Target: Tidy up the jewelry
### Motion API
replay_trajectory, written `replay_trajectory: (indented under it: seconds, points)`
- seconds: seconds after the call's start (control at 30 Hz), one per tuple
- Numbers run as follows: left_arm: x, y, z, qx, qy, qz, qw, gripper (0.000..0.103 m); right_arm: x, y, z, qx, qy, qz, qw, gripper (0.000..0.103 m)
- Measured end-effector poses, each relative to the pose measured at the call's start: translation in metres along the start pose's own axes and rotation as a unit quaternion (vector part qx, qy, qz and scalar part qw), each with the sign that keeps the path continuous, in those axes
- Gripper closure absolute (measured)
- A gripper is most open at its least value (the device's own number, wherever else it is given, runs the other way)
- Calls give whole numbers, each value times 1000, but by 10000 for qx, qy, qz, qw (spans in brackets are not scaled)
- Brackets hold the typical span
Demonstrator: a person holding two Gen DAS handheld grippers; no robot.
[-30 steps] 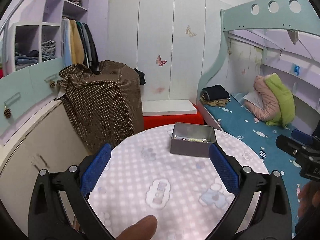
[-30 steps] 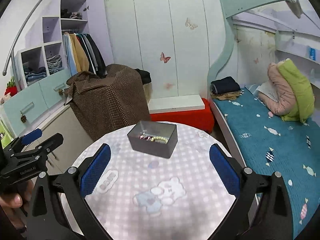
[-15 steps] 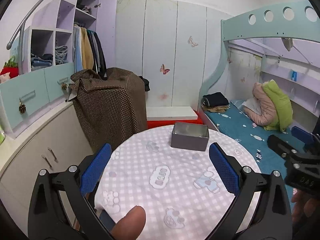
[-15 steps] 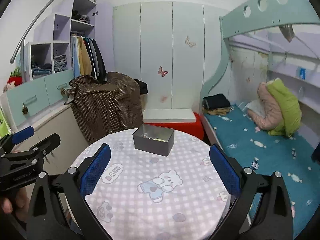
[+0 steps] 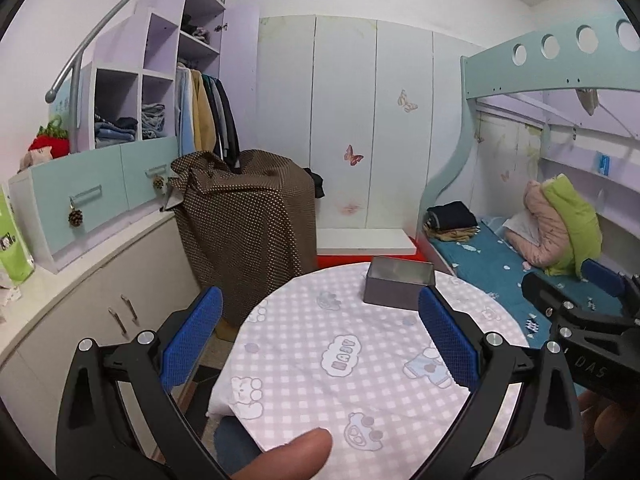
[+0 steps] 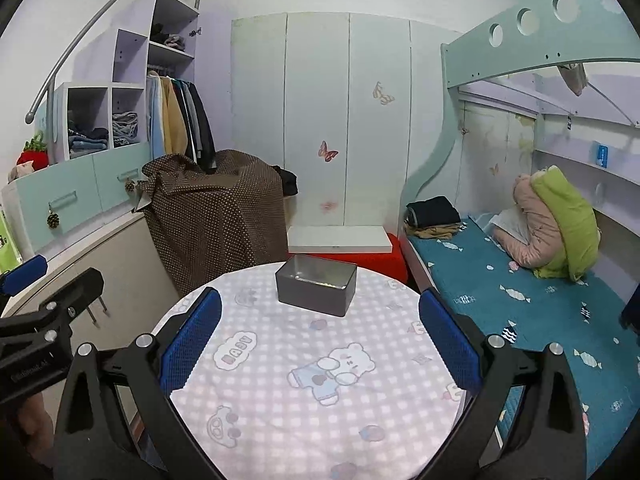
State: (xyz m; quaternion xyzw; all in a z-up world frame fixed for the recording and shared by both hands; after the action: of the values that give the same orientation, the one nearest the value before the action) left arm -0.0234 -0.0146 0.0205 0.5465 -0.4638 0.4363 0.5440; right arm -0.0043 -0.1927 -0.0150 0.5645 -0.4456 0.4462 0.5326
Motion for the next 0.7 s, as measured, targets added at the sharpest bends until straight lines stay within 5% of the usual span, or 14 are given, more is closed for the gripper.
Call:
replay_trajectory:
  seconds: [0.7]
  points:
    - [-1,-3,-7,-41,153,-37,9999,5,2,1,0,34,25,-88,10000,8]
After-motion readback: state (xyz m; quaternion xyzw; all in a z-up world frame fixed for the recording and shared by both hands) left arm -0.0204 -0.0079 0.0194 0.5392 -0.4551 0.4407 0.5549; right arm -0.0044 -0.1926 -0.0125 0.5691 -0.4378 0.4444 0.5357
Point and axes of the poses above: each gripper's, at about its wrist camera, not at the fingertips, and y roughly against the way its jaws point, z to its right, x to its top, the point moved 1 cm from there along -y, roughly the way its jaws point, and after that the axes turned 9 degrees about z, right-handed, at the moved point
